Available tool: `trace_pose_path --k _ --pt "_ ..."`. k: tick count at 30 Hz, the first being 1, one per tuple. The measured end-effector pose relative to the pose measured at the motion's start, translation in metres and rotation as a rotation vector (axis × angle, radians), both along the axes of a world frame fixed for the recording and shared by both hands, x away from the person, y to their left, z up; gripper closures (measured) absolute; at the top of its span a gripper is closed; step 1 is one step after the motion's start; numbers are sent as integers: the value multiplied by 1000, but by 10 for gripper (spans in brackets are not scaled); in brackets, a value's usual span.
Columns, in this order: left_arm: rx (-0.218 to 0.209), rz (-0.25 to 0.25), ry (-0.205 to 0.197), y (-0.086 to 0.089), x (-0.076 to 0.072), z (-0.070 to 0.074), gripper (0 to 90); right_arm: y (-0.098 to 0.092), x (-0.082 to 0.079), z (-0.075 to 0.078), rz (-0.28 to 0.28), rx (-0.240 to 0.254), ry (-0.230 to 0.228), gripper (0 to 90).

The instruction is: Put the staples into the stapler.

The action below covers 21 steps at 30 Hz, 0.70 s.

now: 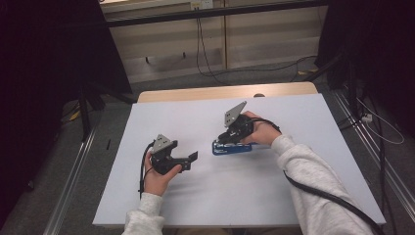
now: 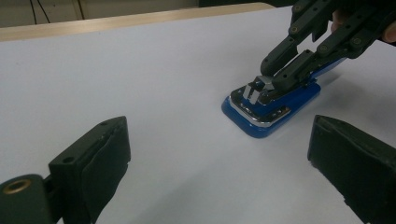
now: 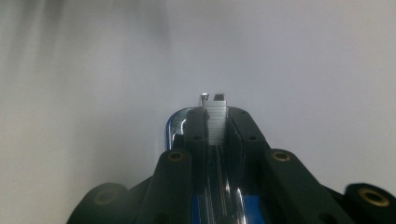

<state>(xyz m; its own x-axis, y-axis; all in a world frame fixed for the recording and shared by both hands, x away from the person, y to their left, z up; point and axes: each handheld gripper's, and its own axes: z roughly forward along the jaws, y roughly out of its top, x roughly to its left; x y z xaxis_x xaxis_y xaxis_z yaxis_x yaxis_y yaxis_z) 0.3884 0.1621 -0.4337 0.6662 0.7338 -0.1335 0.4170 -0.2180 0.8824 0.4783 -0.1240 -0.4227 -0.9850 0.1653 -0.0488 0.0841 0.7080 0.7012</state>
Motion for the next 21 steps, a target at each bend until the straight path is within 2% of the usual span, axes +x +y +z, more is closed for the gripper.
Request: trace_pose_path --k 21 --pt "-6 6 2 -1 0 0 60 2 3 -1 15 -3 7 793"
